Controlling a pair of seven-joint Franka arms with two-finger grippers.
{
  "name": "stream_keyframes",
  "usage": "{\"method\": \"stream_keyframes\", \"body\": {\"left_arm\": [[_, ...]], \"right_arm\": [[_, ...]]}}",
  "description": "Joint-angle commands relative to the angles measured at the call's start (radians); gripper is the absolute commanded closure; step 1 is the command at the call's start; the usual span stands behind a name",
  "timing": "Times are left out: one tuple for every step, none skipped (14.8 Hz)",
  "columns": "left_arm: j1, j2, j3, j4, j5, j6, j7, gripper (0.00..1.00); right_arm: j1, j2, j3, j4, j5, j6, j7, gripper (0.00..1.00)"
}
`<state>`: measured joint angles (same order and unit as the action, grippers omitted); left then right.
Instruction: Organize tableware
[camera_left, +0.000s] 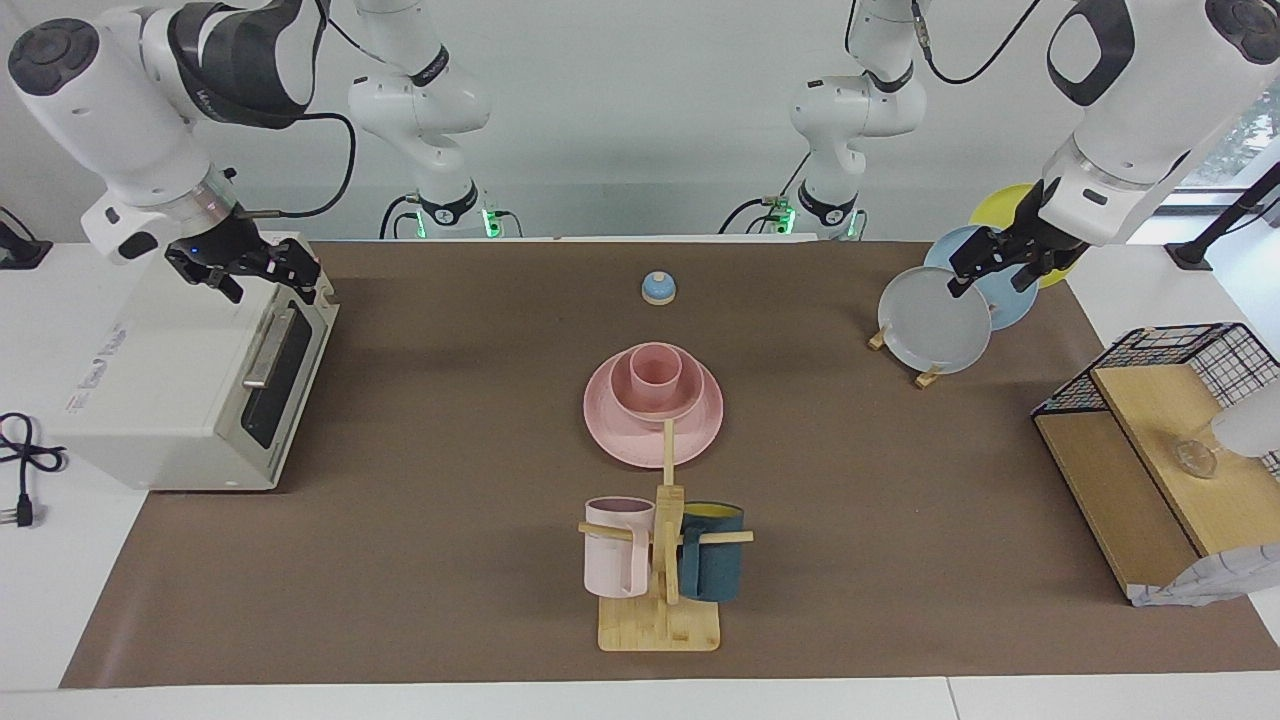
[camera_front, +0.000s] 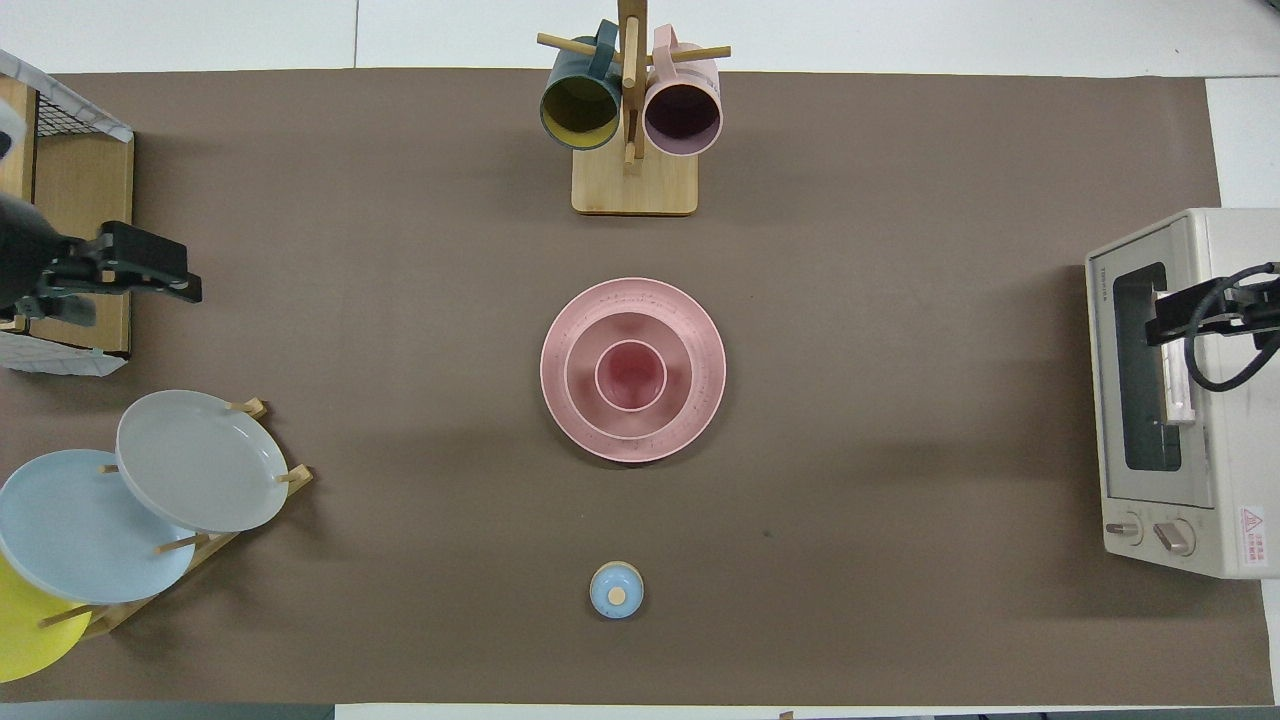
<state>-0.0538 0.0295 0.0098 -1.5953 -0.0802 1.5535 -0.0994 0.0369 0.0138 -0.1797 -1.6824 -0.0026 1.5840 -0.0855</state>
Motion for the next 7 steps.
{"method": "stream_keyframes", "body": {"left_arm": [[-0.018, -0.036, -0.019, -0.055, 0.049, 0.054, 0.003, 0.0], [-0.018, -0.033, -0.019, -0.034, 0.051, 0.05, 0.003, 0.0], [-0.02, -0.031, -0.019, -0.022, 0.051, 0.037, 0.001, 0.0], [-0.024, -0.039, -0.019, -0.018, 0.051, 0.022, -0.006, 0.0], [-0.049, -0.043, -0.011, -0.015, 0.05, -0.004, -0.009, 0.0], [-0.063, -0.052, 0.002, -0.008, 0.051, -0.044, -0.011, 0.0], [-0.066, -0.065, 0.001, 0.0, 0.069, -0.079, -0.014, 0.0]], "right_arm": [[-0.002, -0.029, 0.013, 0.007, -0.002, -0.018, -0.022, 0.0], [-0.002, -0.032, 0.013, 0.007, -0.002, -0.019, -0.022, 0.0], [-0.002, -0.034, 0.014, 0.007, -0.002, -0.016, -0.02, 0.0], [0.0, -0.034, 0.014, 0.009, -0.002, -0.009, -0.02, 0.0], [0.0, -0.035, 0.016, 0.009, 0.0, -0.01, -0.02, 0.0], [0.0, -0.043, 0.025, 0.009, 0.0, -0.013, -0.02, 0.0], [0.0, -0.046, 0.028, 0.007, 0.001, -0.018, -0.02, 0.0]]}}
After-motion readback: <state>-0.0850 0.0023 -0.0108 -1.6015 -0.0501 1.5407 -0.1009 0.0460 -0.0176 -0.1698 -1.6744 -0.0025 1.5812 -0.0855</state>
